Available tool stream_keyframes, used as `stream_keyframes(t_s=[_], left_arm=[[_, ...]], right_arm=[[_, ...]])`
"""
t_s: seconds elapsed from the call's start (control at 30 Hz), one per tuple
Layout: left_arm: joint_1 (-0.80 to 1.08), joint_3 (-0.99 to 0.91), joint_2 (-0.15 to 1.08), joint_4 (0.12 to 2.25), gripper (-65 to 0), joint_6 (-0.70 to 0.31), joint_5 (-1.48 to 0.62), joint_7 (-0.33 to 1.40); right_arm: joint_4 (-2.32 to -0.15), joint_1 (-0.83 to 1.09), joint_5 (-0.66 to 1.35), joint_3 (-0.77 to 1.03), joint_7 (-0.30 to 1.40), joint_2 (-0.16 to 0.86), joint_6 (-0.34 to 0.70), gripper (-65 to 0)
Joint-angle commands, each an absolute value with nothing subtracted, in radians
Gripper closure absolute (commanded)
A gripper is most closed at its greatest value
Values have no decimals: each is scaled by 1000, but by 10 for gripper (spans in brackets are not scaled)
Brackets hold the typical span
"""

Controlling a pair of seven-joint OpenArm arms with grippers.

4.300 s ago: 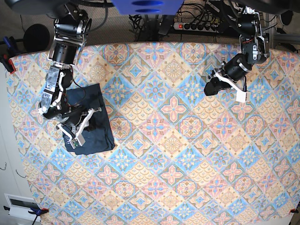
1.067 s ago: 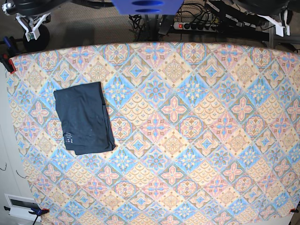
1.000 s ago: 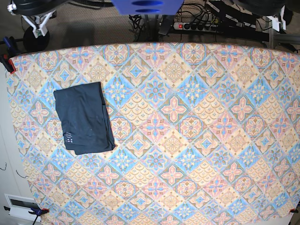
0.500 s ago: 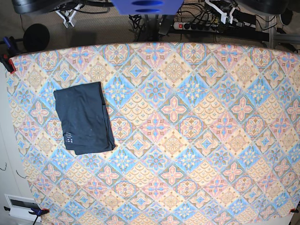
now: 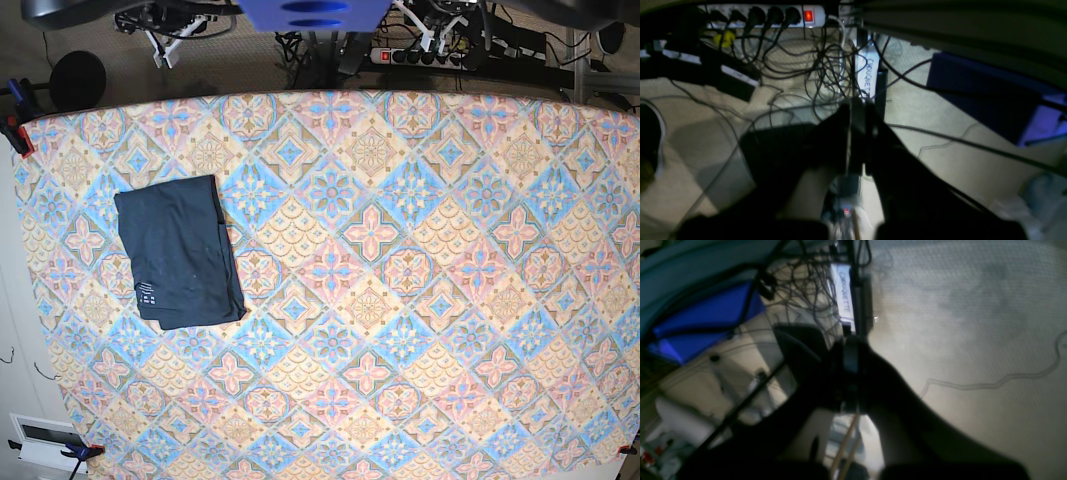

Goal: Layout the t-shirt on the table in an organized manner, then fold the t-shirt properly

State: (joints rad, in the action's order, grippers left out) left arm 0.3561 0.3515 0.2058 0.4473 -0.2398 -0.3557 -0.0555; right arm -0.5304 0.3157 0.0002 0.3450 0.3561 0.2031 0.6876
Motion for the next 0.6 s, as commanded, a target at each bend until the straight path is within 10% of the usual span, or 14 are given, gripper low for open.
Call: stream_keyframes(t_s=[0.0,0.23,0.57], left_arm=[[352,367,196,424,0,-248,-357,-70],[286,387,150,348,0,-248,-354,-105],[254,392,110,348,0,-248,-354,-102]], right_arm=[[-516,317,-2,348,346,216,674,0],[-435,306,-7,346,246,211,469,0],[-420,242,-117,285,237,93,458,0]])
